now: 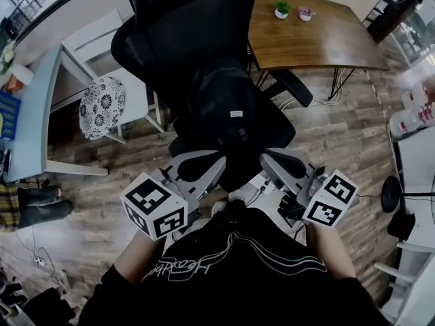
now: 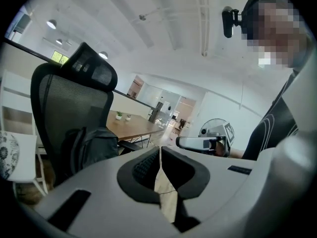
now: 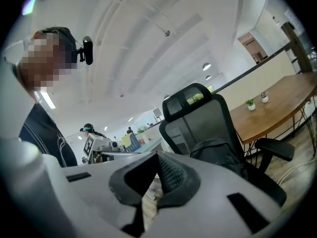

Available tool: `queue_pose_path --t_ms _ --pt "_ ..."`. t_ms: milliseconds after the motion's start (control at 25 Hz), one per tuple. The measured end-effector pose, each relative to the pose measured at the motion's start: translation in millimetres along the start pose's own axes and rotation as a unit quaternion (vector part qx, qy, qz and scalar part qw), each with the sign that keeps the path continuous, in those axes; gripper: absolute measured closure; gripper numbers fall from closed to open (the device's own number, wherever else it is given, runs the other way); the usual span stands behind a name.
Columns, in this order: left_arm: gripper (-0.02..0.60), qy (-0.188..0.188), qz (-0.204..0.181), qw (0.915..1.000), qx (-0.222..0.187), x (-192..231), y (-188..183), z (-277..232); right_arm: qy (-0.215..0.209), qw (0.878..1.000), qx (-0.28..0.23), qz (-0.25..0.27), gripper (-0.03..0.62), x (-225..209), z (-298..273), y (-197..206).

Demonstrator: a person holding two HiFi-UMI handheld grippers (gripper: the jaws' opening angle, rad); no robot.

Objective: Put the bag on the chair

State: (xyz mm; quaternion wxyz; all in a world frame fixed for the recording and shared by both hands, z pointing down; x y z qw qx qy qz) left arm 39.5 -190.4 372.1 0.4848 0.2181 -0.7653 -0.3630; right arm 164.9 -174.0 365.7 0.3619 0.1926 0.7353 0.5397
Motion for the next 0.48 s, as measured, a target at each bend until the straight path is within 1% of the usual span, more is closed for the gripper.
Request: queue_pose_path --t_ms 320,480 --pt "0.545 0.01 -0.007 0.9998 0.016 -16 11 -9 0.0 1.0 0.005 -0.001 0.6 8 11 8" --pt "0.545 0.01 -0.005 0.9997 0.024 -20 18 -7 -0.002 1.0 -0.005 -0.017 0.6 13 13 8"
Point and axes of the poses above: the fingertips, and each gripper's own axes: z backward along the fingers, x to its left, y out of its underside, the point moved 3 cm from there along z, backward along the fingers, and after that the axes turned 10 degrees about z, right-handed, at the moved point
